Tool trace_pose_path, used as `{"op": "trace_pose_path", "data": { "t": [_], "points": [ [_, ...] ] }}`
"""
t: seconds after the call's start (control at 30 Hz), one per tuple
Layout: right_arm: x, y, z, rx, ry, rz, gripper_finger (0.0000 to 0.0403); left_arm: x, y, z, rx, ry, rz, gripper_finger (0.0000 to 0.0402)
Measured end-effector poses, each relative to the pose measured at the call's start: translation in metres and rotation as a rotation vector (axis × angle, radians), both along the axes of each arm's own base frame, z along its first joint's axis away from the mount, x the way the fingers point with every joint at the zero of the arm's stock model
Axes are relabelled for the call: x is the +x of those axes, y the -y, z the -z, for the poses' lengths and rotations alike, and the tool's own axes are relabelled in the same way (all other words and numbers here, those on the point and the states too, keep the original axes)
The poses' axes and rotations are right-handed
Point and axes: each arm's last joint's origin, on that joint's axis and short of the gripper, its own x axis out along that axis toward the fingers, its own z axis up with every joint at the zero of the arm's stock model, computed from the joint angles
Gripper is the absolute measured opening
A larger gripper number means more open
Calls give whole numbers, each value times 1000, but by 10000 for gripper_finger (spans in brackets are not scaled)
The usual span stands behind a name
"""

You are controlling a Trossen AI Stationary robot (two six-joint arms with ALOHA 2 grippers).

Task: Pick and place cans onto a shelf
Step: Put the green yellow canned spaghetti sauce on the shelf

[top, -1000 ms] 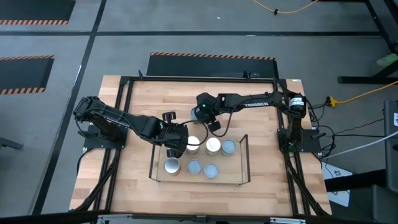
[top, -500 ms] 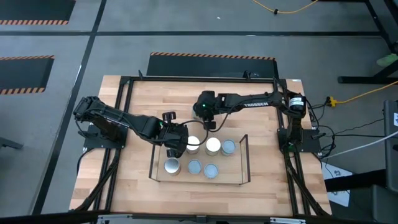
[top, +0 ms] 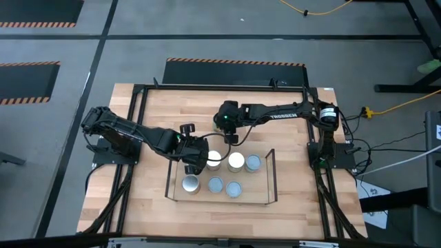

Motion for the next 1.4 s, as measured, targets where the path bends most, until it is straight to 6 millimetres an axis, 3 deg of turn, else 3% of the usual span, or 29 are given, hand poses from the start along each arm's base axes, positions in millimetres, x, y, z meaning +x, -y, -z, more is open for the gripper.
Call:
{"op": "trace_pose_path", "data": {
  "t": [0.6, 1.23, 1.4],
  "points": [
    [0, 0, 0, 41, 21, 63, 144, 0, 0, 0, 0, 0, 0, 82],
    [1, -1, -1, 47, 25, 51, 25, 0, 0, 0, 16, 3, -3, 82],
    [0, -1, -1, 48, 24, 51, 17, 0, -1, -1, 33, 9, -10, 82]
  ]
}}
